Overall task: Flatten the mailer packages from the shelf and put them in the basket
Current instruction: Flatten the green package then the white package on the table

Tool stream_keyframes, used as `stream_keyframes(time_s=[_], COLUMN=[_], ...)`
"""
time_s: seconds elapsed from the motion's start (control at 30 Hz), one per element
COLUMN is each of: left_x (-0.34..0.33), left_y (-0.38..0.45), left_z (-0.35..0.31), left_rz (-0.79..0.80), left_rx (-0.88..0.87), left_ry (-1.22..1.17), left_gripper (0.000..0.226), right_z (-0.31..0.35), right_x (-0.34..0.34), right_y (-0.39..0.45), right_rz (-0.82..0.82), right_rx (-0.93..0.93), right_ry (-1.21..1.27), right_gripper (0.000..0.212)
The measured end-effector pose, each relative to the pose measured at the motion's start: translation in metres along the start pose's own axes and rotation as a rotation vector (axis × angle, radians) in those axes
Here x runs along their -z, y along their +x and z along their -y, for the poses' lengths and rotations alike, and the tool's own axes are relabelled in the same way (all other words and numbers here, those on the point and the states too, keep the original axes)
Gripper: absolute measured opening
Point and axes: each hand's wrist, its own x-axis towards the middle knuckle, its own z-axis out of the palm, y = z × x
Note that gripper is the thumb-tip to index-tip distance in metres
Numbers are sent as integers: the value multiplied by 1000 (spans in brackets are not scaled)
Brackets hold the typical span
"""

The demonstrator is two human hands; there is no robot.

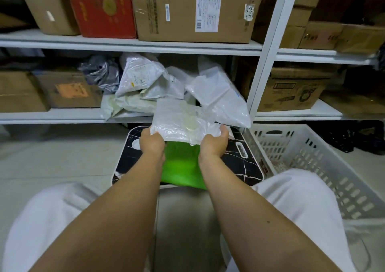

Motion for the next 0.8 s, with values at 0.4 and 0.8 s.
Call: stream_keyframes(time_s=[0.4,0.8], left_x=[23,1], left_y=[17,29], left_z=[50,89], left_rz=[-47,73], left_rx=[169,-503], left_ry=[119,1488], left_gripper=[31,59], right_z=[-74,-126], right_x=[-7,-1], right_y=[31,55], right_rz=[91,321], right_rx=[-1,799], right_ry=[-363,-1435], right_gripper=[66,45])
